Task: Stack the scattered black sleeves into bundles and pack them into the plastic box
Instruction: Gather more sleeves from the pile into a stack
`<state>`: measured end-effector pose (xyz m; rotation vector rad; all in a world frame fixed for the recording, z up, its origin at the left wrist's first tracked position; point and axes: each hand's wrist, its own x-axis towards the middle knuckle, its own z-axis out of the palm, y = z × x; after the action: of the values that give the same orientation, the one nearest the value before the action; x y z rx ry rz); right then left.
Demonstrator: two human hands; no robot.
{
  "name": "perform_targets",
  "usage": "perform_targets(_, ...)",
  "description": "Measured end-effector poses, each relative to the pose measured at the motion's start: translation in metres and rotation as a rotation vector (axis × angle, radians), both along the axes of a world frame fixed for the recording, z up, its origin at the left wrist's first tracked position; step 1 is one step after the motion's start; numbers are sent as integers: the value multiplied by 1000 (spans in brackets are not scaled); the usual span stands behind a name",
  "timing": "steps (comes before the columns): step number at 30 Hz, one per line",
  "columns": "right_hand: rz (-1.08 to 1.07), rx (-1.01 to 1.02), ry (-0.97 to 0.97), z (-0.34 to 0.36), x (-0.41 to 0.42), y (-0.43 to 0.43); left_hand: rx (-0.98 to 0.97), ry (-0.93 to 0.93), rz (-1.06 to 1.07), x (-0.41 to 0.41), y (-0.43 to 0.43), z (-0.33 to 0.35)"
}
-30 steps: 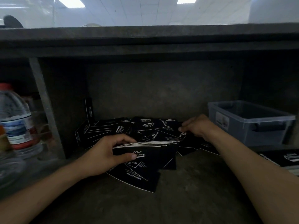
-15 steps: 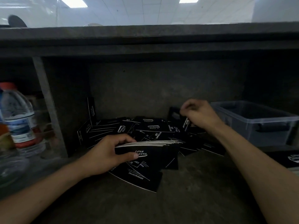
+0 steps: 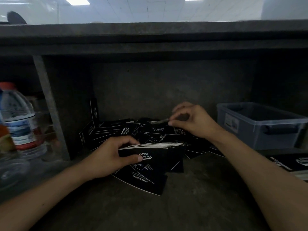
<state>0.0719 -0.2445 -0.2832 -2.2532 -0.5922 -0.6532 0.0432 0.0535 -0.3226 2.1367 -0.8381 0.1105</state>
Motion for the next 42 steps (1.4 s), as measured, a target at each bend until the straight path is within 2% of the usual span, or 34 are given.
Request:
perform_targets(4, 130, 295, -61, 10, -13, 17, -38, -35, 27, 3, 1, -4)
perform_targets(7, 131, 260, -209, 14, -20, 26, -57, -18, 36, 5, 3, -5)
perform_targets(8, 131, 213, -191, 13, -20, 29, -65, -11, 34, 5, 3, -5)
perform_targets(11, 188, 49, 150, 2, -21, 40, -75, 5, 24, 3, 2, -5)
perform_targets(12, 219, 49, 285, -1, -21, 44, -75, 7, 15, 3, 1, -4)
perform_targets(14, 228, 246, 455, -2, -16, 47, -55, -4, -6, 2, 1, -2)
perform_targets(16, 107, 406, 371, -1, -4, 37, -22, -10, -21, 1, 0, 0)
perform_targets(17, 15, 367, 300, -3, 3, 29, -9, -11, -24, 0, 0, 0)
perform_targets(18, -60, 246, 258, -8, 7, 20, -1, -13, -22, 0, 0, 0)
perform_targets(20, -97, -95, 280, -23, 10, 10, 6, -15, -15, 0, 0, 0)
perform_targets(22, -118, -285, 345, -33, 12, 4, 8, -22, -13, 1, 0, 0)
perform_targets(28, -300, -264, 378, -16, 6, 4, -7, -25, -20, 1, -1, -1)
perform_targets(30, -291, -87, 439, -14, 5, 3, -9, -26, -20, 1, -1, -1)
perform_targets(36, -133, 731, 495, 4, 1, 1, -9, -23, -22, 1, -1, -1)
perform_targets(38, -55, 872, 445, 6, 0, 2, -1, -19, -20, 0, -1, 0)
perform_targets(42, 31, 990, 401, 6, 6, 1, 1, -10, -22, 0, 0, 0)
